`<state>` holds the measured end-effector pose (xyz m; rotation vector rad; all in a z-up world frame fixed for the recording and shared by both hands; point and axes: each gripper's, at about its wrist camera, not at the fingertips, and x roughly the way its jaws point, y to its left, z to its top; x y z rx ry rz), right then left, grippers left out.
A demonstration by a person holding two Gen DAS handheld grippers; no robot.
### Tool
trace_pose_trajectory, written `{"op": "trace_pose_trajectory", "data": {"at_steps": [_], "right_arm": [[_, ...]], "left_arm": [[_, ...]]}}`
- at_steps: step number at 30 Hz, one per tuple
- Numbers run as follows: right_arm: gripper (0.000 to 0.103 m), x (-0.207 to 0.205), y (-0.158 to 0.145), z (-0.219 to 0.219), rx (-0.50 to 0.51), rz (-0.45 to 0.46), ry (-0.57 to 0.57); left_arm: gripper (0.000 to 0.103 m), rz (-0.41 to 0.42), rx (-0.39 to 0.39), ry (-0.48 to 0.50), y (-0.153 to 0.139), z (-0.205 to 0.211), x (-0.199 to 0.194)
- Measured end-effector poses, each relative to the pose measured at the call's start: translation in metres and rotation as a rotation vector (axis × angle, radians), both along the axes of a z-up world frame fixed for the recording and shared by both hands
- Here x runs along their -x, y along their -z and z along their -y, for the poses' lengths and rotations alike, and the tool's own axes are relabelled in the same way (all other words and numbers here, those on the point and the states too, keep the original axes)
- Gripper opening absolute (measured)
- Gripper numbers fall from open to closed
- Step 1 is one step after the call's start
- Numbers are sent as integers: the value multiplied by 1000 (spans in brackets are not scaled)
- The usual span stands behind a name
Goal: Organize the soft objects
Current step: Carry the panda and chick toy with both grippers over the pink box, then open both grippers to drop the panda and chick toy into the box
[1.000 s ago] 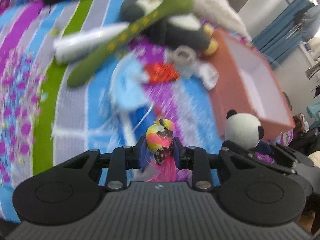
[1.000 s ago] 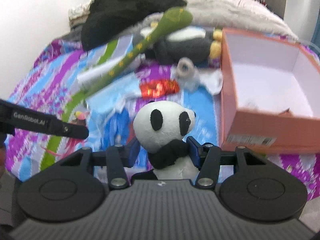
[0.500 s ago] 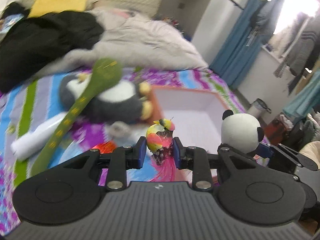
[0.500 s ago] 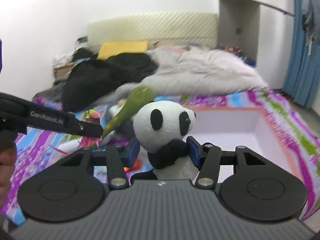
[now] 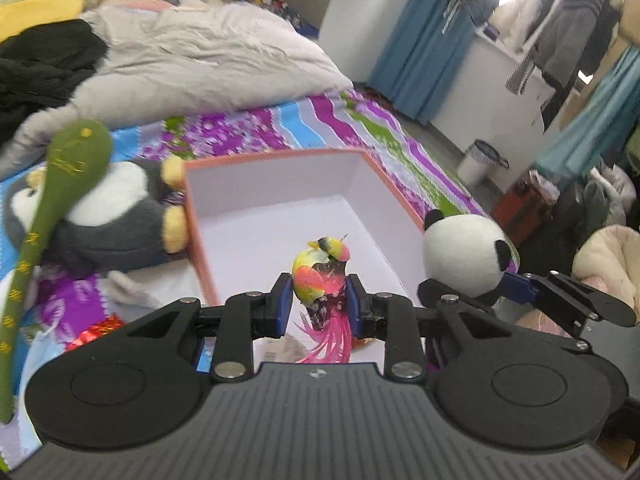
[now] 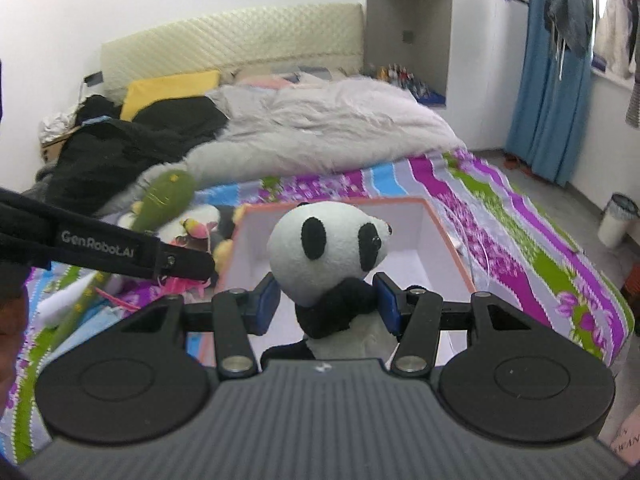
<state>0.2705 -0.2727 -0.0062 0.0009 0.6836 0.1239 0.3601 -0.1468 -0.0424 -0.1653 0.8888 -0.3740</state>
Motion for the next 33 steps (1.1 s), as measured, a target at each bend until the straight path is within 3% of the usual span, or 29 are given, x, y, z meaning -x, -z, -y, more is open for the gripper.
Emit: {"op": "trace_pose_trajectory", "data": {"at_steps": [18,20,21,22,27,33], "right_arm": [[54,-58,94,56,-55,-190,65],[59,-62,100,57,-56,-204,69],[61,-63,102,57,-55,-211,69],[61,-63,102,57,-54,-215,68],[61,-59,98,57,-58,-208,73],[61,-41,68,51,-73,-136,77]], "left_arm": [[33,-166,-73,83,102,72,-93],[36,-178,-82,93,109,76,-96],[45,-184,-85,94,111,76,-97],[46,-184,-86,91,111,77,-97],[47,-148,-86,84,103,71,-91],[47,-78,-77,76,71,56,-67]]}}
